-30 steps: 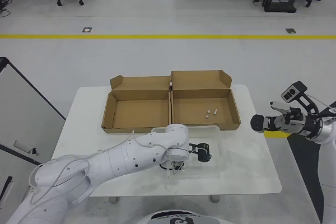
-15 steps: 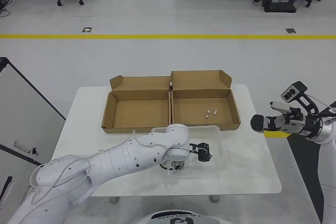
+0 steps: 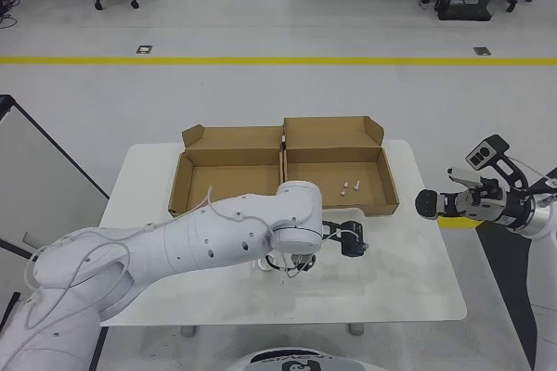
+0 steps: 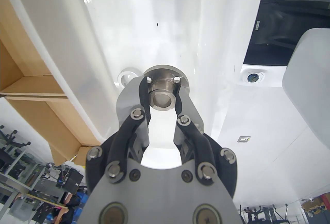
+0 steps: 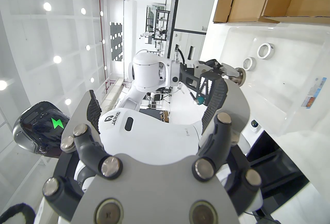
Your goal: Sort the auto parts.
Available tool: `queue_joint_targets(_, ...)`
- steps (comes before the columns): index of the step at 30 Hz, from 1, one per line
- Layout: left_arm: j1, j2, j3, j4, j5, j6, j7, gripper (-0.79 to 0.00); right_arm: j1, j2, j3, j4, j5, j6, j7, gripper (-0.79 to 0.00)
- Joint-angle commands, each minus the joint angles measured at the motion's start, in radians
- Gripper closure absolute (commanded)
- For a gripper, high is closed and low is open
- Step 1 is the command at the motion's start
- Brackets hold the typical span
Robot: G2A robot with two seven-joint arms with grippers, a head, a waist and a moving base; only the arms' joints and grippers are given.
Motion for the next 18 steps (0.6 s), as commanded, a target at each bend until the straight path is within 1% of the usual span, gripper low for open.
queue_joint_targets(1, -0.007, 0.001, 0.000, -0.004, -0.001, 0.000, 0.001, 0.000, 0.000, 0.000, 0.000, 0.000, 0.000, 0.000, 0.000, -0.785)
queue_joint_targets(10, -0.007, 0.001, 0.000, -0.004, -0.001, 0.000, 0.001, 0.000, 0.000, 0.000, 0.000, 0.000, 0.000, 0.000, 0.000, -0.785)
queue_joint_targets(11, 0.004, 0.003, -0.004, 0.007, 0.006, 0.008, 0.024, 0.000, 0.000, 0.000, 0.000, 0.000, 0.000, 0.000, 0.000, -0.785)
queue_joint_targets(13, 0.015, 0.013, -0.036, 0.026, -0.004, 0.028, 0.066, 0.000, 0.000, 0.000, 0.000, 0.000, 0.000, 0.000, 0.000, -0.785)
queue_joint_targets(15, 0.022, 0.029, -0.070, 0.028, -0.016, 0.029, 0.072, 0.000, 0.000, 0.000, 0.000, 0.000, 0.000, 0.000, 0.000, -0.785)
queue_joint_targets(18, 0.049, 0.066, -0.143, 0.020, -0.046, 0.048, 0.100, 0.000, 0.000, 0.000, 0.000, 0.000, 0.000, 0.000, 0.000, -0.785)
